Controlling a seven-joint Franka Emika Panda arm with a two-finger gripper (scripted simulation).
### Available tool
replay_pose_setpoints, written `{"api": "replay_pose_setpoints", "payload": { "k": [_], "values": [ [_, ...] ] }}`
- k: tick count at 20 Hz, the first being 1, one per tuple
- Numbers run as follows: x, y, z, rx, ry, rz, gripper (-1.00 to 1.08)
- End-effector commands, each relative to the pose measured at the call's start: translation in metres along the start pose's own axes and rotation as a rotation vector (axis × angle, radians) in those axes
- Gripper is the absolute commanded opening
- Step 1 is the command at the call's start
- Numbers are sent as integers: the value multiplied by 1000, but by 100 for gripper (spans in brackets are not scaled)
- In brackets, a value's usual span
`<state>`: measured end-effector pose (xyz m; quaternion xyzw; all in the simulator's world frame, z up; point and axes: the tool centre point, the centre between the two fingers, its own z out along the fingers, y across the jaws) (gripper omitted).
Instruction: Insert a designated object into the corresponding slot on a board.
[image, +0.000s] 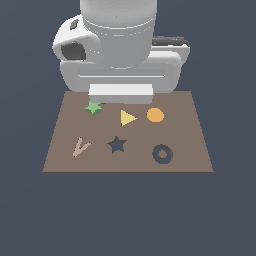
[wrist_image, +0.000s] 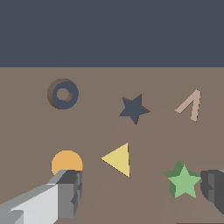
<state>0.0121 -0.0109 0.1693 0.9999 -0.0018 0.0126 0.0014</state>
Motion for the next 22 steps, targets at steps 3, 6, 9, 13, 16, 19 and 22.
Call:
{"api": "replay_pose_setpoints", "payload": {
  "k": [3, 6, 9, 13, 16, 19, 22],
  "values": [
    [-1, 1, 1, 0, 0, 3, 100],
    [-4, 7, 7, 0, -1, 17, 100],
    [-9, 17, 17, -1, -4, 44, 100],
    [-22, 37, 39, -2, -8, 99, 100],
    [-36, 57, 60, -3, -13, 155, 100],
    [-51, 76, 81, -3, -18, 209, 100],
    [-63, 90, 98, -3, -21, 251, 100]
  ]
}}
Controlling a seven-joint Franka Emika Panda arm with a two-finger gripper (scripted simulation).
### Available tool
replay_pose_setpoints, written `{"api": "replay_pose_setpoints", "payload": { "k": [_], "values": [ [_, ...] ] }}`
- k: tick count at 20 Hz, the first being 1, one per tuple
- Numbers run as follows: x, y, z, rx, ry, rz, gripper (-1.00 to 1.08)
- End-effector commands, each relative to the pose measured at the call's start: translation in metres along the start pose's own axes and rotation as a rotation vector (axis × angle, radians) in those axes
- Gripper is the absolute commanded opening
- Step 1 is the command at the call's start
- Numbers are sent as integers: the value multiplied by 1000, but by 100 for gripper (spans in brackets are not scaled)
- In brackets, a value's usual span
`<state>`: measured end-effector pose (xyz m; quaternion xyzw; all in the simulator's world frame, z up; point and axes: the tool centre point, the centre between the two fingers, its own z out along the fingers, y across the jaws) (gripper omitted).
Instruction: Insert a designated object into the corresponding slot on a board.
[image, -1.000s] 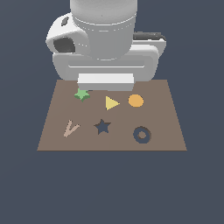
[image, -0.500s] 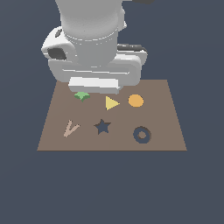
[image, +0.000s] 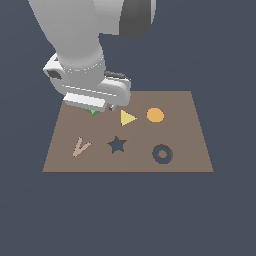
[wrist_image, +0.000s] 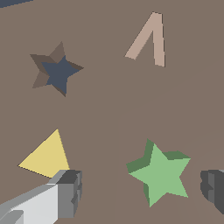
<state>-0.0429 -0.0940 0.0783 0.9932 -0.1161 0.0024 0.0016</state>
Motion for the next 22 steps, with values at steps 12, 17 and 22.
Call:
{"api": "replay_pose_setpoints", "payload": {
  "k": [12, 17, 22],
  "values": [
    [-14, 26, 29, 2, -5, 70, 100],
    [-14, 26, 30, 2, -6, 69, 100],
    [-14, 25, 43, 2, -5, 68, 100]
  ]
}}
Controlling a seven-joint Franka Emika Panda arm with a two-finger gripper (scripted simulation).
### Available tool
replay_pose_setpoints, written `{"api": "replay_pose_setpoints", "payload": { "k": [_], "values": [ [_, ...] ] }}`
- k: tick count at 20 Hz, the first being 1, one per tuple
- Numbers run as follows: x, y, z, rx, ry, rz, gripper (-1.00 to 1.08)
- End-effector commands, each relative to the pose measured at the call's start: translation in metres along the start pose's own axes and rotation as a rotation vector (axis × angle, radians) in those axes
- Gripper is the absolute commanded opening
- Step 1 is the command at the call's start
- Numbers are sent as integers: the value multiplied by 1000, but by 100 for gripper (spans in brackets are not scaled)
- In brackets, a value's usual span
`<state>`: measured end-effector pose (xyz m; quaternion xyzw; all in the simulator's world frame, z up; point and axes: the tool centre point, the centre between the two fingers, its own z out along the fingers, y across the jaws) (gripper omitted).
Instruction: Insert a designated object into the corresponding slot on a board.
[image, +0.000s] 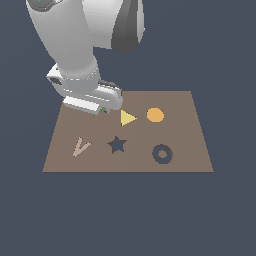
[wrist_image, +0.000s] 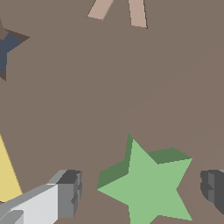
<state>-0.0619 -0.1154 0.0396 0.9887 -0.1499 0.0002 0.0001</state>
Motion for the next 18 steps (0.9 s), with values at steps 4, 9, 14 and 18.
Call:
{"api": "replay_pose_setpoints", "payload": {
  "k": [4, 9, 14, 18],
  "values": [
    [0, 0, 10, 0, -1, -1, 100],
    [0, 0, 10, 0, -1, -1, -100],
    [0, 0, 10, 0, -1, -1, -100],
    [0, -1, 9, 1, 0, 1, -100]
  ]
}}
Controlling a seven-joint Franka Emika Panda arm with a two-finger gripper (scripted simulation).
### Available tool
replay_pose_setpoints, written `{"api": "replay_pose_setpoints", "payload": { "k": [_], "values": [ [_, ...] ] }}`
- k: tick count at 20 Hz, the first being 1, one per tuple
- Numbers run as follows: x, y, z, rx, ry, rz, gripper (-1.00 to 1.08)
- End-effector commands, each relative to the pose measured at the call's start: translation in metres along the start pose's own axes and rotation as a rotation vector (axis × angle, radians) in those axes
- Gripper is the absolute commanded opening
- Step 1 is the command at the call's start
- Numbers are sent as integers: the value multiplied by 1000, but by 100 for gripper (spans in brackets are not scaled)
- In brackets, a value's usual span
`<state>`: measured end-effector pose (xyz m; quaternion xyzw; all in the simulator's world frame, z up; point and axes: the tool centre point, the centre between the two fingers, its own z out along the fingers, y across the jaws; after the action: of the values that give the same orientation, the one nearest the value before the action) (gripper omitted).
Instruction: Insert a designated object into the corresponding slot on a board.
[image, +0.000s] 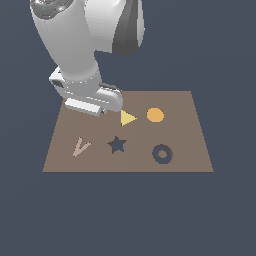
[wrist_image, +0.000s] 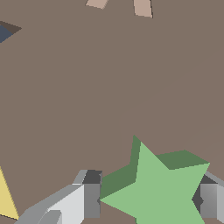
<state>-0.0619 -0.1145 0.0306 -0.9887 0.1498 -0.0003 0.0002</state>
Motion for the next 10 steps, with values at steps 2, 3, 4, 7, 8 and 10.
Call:
{"api": "replay_pose_setpoints", "payload": {
  "k": [2, 3, 4, 7, 8, 10],
  "values": [
    [0, -1, 0, 0, 0, 9, -100],
    [0, -2, 0, 0, 0, 15, -100],
    [0, -2, 0, 0, 0, 22, -100],
    [-1, -5, 0, 0, 0, 50, -100],
    [-1, -6, 0, 0, 0, 62, -100],
    [-1, -9, 0, 0, 0, 90, -100]
  ]
}}
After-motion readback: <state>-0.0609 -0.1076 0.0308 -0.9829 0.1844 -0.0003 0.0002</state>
